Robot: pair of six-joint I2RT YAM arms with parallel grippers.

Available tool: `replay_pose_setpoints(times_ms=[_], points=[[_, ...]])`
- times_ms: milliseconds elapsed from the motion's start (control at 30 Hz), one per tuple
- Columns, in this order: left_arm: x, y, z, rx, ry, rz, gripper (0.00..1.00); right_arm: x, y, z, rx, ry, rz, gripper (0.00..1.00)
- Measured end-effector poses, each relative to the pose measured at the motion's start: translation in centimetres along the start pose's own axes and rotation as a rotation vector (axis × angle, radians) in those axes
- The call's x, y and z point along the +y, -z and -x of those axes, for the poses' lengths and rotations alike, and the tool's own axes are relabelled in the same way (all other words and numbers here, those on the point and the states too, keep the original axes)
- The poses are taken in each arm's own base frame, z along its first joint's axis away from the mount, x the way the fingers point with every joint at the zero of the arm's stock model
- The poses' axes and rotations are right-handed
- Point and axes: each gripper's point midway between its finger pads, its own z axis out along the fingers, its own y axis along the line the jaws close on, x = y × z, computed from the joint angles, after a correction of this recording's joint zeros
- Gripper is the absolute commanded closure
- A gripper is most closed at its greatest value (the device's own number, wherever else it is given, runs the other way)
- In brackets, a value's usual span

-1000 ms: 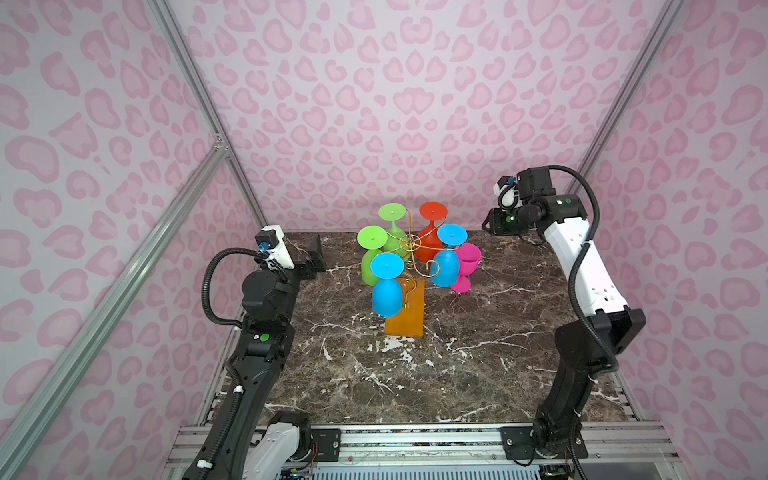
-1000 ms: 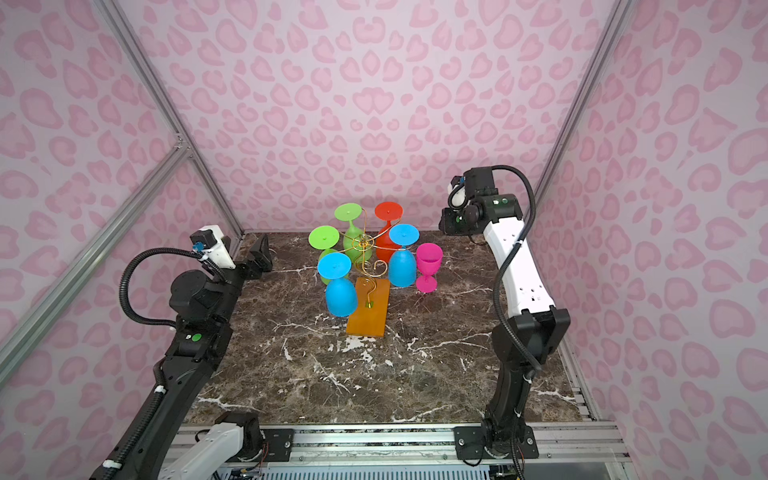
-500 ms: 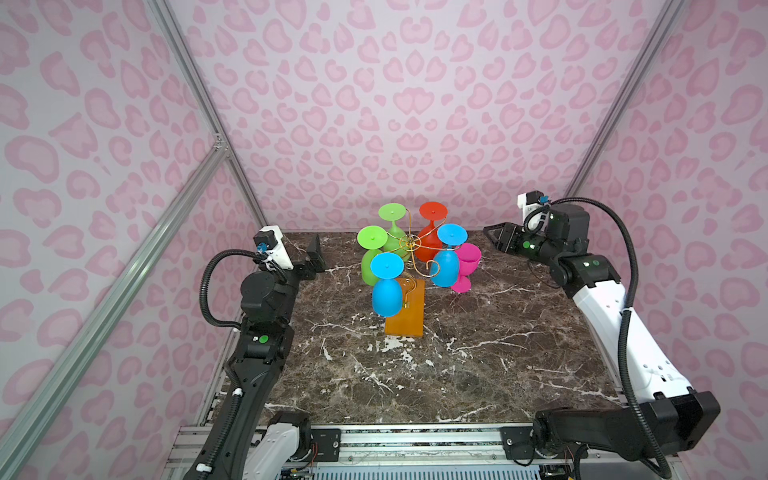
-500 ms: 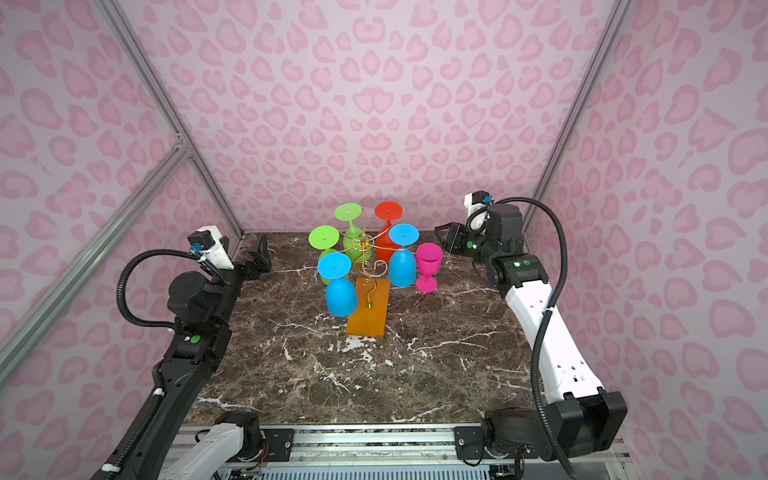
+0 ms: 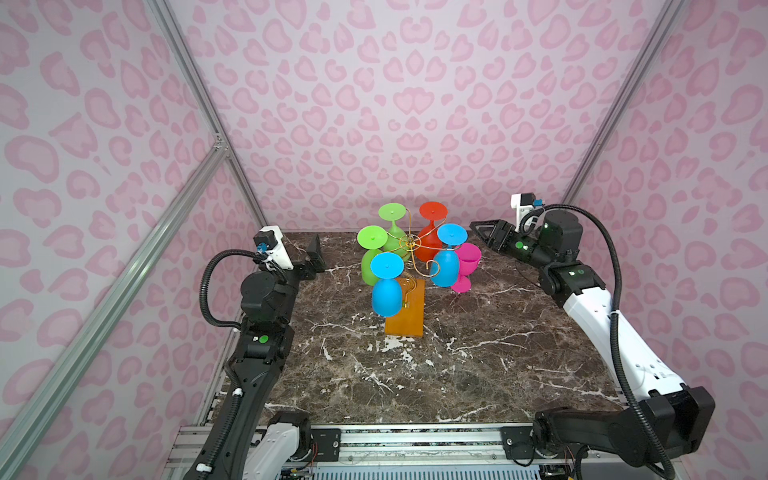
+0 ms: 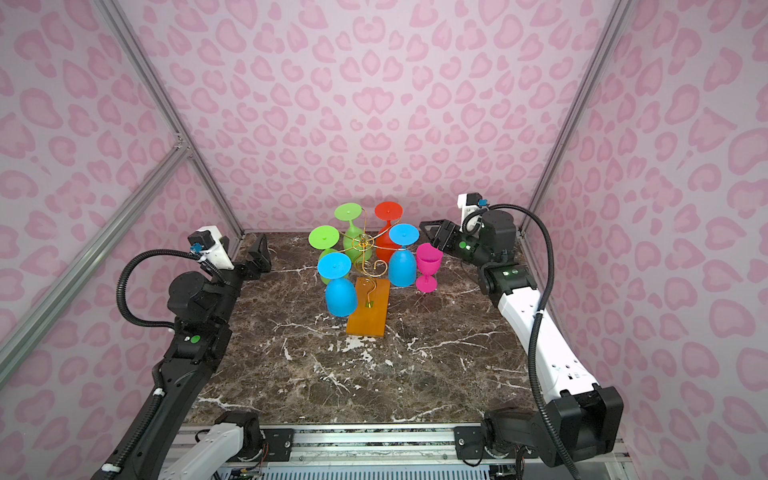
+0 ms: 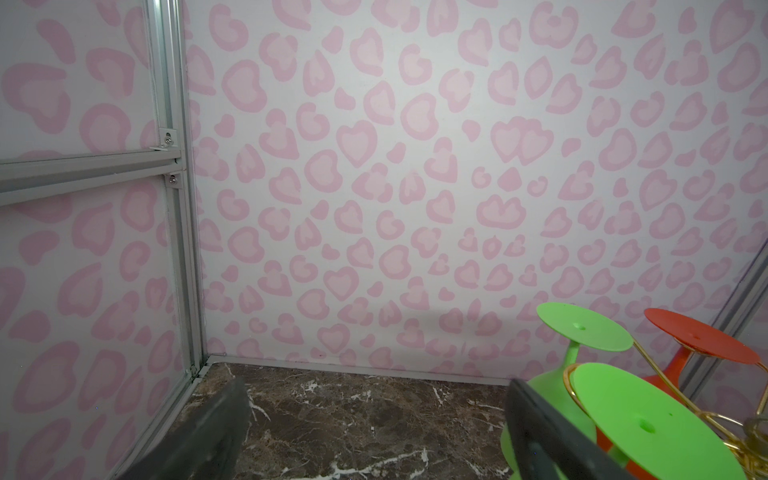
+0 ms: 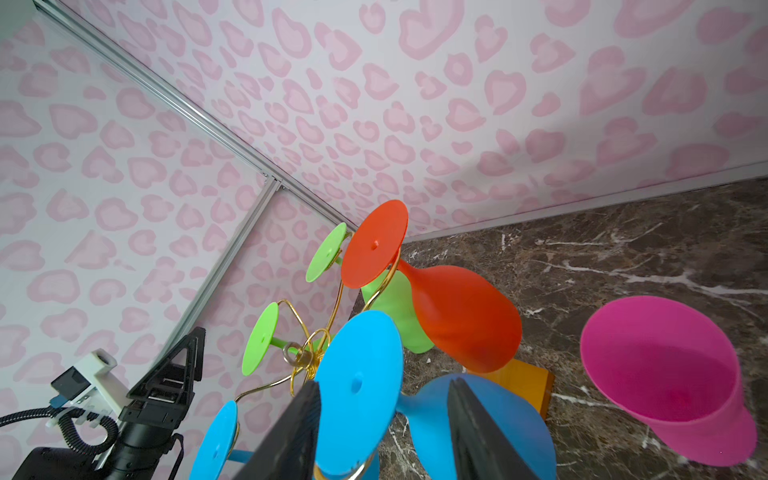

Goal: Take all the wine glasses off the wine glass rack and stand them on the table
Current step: 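Raise the right gripper and draw it back from the glass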

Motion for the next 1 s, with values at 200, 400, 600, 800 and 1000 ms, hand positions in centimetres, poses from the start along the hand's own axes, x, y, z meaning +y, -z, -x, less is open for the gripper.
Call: replay_pose_setpoints(times_ms=[200,400,600,800,1000], points=[[0.0,0.0,0.0,-0.001,0.004,0.000,0.03,-0.8,-1.8,-0.7,0.033,-0.030,-0.008,0.51],[0.0,0.1,0.1,-0.002,0.004,0.000,0.03,-0.8,-3.1,-1.2,0.050,-0.041,0.010,0.54],[0.0,0.1,0.1,-0.003,0.004,0.000,0.03,-0.6,-3.2,-1.3,0.057,-0.057,0.024,0.59],[0.0,0.1,0.1,-0.003,0.003,0.000,0.03,-0.2,-3.4,-1.2,0.056,-0.070,0.047,0.61],[0.0,0.1,0.1,-0.003,0.003,0.000,0.03,0.0,-3.6,-1.5,0.069,-0.087,0.061,0.64]])
